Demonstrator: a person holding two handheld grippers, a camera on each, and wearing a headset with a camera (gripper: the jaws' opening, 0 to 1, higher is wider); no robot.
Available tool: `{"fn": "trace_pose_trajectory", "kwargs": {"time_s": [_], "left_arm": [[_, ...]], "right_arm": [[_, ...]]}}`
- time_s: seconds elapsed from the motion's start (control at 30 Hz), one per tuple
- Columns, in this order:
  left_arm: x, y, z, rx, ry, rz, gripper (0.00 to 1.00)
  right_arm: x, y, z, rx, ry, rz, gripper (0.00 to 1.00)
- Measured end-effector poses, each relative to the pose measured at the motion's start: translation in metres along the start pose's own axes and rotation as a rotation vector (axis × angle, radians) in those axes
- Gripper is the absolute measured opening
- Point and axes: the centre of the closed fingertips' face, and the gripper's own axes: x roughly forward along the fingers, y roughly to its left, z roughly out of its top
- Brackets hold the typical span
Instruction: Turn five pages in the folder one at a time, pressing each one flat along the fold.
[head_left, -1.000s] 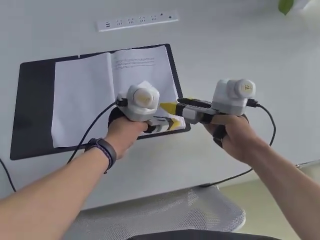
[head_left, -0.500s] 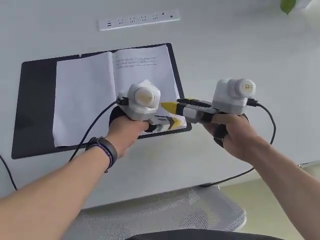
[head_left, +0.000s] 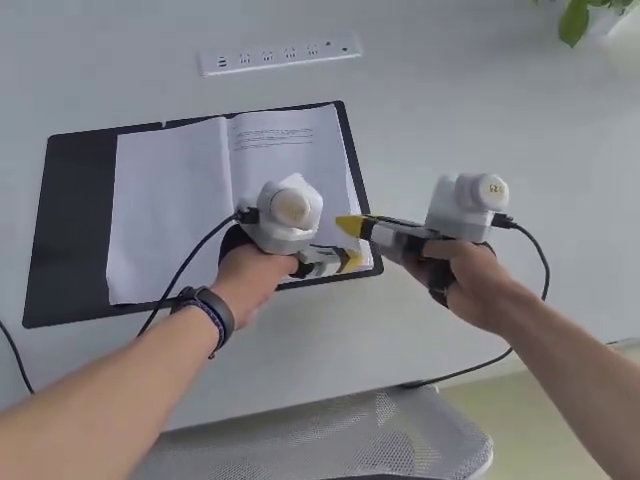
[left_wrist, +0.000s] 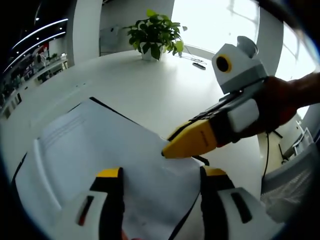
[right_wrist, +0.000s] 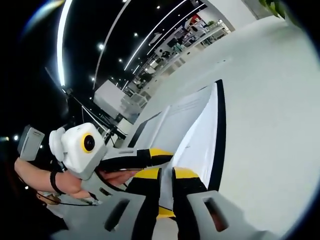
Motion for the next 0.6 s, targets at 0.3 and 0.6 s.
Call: {"fn": "trace_pose_trajectory", "kwargs": {"time_s": [0.3, 0.6], "left_arm": [[-0.011, 0.001, 0.008, 0.004, -0.023, 0.001, 0.66], [-0.026, 0.009, 0.013, 0.008, -0.052, 0.021, 0.67]], "right_arm": [[-0.002, 0.003, 0.003, 0.062, -0.027, 0.003, 0.0], [0.0, 0.012, 0.009, 0.067, -0.045, 0.007, 0.0]]}}
